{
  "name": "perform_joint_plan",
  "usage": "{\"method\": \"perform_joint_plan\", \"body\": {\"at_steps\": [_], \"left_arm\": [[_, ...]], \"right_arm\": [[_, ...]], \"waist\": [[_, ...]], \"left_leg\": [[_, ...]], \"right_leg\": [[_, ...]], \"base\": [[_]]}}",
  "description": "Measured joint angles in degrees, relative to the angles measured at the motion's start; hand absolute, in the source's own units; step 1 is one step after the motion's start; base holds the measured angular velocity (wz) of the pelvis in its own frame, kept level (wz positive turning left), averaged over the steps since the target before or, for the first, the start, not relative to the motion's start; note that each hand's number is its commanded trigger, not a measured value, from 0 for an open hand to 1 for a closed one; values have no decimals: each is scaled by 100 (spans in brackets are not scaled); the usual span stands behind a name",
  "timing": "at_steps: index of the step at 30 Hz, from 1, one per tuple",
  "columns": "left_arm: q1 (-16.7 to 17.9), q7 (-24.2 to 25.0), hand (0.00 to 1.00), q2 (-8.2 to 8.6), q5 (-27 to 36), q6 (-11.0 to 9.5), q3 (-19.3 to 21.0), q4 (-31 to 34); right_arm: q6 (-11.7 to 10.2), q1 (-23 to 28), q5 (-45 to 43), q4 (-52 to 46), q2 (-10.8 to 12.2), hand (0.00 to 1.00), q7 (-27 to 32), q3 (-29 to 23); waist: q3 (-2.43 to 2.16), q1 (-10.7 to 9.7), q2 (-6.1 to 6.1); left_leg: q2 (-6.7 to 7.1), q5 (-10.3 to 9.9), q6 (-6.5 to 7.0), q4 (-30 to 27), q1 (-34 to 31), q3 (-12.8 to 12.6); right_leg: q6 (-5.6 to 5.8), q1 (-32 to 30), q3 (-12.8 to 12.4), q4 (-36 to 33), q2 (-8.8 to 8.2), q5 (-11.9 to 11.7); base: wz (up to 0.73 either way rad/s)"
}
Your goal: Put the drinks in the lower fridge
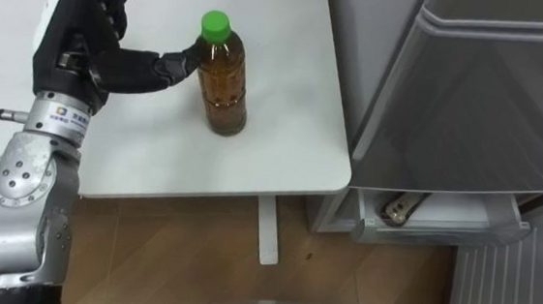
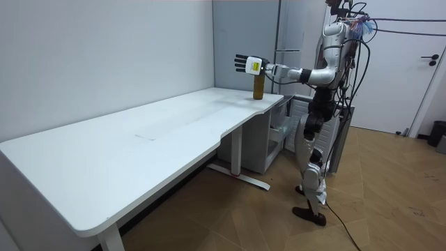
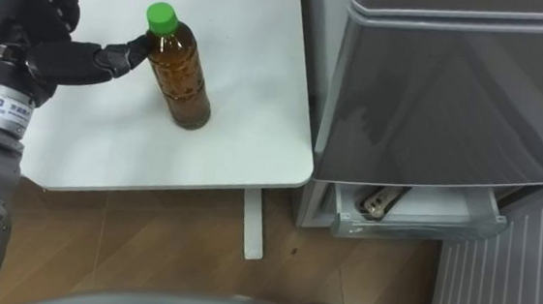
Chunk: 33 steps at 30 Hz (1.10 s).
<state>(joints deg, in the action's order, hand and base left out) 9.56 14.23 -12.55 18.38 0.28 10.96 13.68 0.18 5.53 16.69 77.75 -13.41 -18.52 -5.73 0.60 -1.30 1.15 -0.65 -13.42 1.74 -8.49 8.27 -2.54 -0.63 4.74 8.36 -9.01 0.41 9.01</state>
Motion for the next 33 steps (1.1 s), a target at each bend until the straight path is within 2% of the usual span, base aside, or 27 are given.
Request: {"method": "perform_joint_plan", "body": {"at_steps": [12, 19, 24, 29, 33], "left_arm": [[0, 278, 0, -30, 16, 228, -4, -12], [0, 279, 0, -30, 16, 242, -26, -20], [1, 346, 0, -30, 23, 392, -66, -18], [1, 389, 0, -29, 24, 413, -222, -19], [1, 440, 0, -29, 275, 418, -261, -18]], "right_arm": [[77, 12, -241, -41, 6, 0, 14, -1], [123, 25, -397, -166, 5, 0, 47, -4], [128, 69, -388, -225, 5, 0, 82, -2], [123, 79, -383, -225, 6, 0, 88, 0], [123, 90, -384, -225, 5, 0, 85, -1]], "waist": [[-29, 1, -124], [-27, -5, -115], [-29, -7, -110], [-28, -34, -108], [-28, -51, -110]], "left_leg": [[1, 0, 0, -13, 12, -48], [-8, 0, -1, -9, 11, -45], [-7, 0, -1, -11, 14, -45], [-8, 0, -1, -15, 22, -46], [-10, 0, -1, -18, 33, -60]], "right_leg": [[1, -2, -38, 1, -4, 0], [0, 0, -36, -9, 5, 0], [0, 5, -34, -20, 1, 0], [1, 0, -33, -63, -4, 0], [0, -1, -37, -74, -2, 1]], "base": [[-1], [0], [0], [0], [0]]}}
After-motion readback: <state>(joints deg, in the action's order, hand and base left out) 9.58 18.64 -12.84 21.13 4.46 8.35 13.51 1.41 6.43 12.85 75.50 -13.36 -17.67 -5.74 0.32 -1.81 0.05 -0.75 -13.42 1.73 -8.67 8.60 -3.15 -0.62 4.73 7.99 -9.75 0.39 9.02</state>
